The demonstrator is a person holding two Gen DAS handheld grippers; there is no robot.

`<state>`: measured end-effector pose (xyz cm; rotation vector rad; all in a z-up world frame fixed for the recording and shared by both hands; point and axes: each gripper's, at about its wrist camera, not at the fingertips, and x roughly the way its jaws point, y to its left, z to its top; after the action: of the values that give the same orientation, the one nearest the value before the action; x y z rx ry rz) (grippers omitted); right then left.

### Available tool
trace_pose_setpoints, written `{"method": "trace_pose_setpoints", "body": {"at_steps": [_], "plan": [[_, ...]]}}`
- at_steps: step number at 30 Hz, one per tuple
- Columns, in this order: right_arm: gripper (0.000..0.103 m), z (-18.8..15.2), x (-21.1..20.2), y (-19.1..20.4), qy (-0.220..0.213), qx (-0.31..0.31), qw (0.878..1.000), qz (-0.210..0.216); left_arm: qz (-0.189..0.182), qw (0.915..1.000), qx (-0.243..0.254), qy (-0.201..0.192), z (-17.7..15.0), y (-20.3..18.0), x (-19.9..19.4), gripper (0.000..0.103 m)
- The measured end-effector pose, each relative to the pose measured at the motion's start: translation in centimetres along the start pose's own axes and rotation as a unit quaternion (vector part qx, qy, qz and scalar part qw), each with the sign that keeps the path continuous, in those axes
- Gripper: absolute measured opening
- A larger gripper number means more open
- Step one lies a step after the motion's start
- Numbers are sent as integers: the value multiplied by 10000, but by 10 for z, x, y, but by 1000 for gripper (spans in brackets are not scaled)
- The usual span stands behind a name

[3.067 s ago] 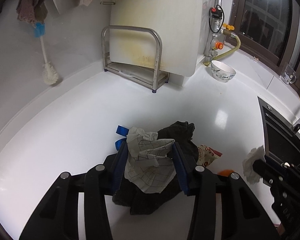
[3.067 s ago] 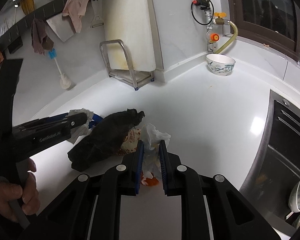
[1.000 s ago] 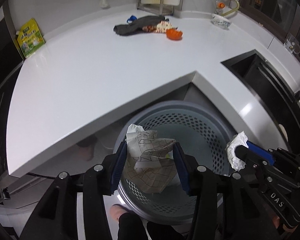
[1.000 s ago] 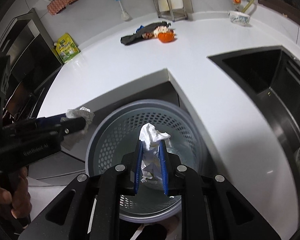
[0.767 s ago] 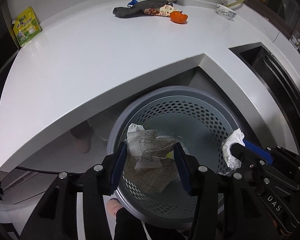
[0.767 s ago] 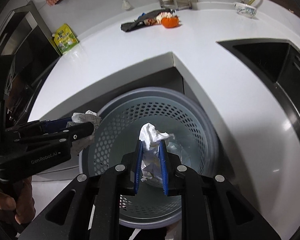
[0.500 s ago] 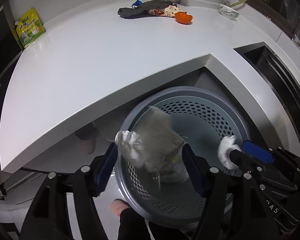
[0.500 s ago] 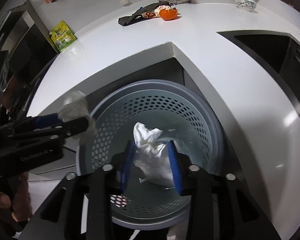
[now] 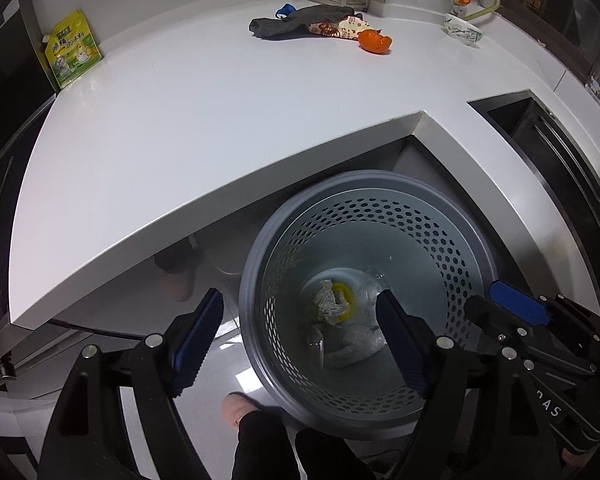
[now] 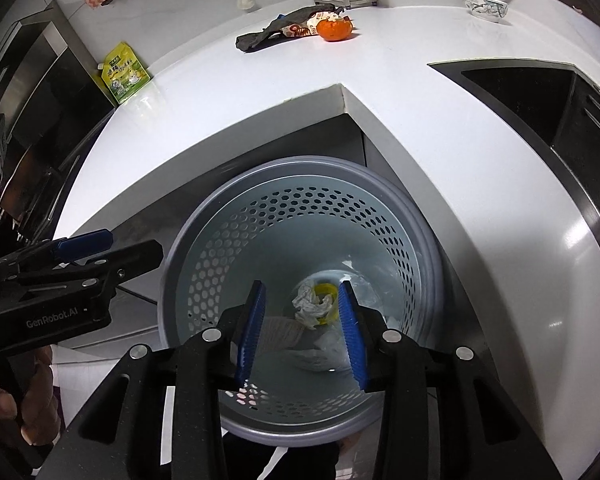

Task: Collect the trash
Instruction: 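Move both open tools back over the counter toward the remaining trash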

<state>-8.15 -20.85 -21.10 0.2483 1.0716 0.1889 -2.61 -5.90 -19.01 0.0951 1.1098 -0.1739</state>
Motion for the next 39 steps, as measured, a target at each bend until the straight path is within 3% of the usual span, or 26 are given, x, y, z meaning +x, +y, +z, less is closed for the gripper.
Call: {"method": "trace_pose_setpoints", "body": {"at_steps": [12,18,29,39], "plan": [[38,9,-43,6,-212,-219,9995,18,106,9997,-41,-224,15,-1,-37,79],[41,22,-65,5,-449,-323,9985,43,148,9984,-148,-527,37,-2,-60,83],[48,64,-94,5,-1017,-242,9945,-116,12,9942,-162,-1063,83,6,-96,91],[56,117,-77,14,-1404,237,9879,-623,-172,9901,315,-1356,153,33,-81,93]]}}
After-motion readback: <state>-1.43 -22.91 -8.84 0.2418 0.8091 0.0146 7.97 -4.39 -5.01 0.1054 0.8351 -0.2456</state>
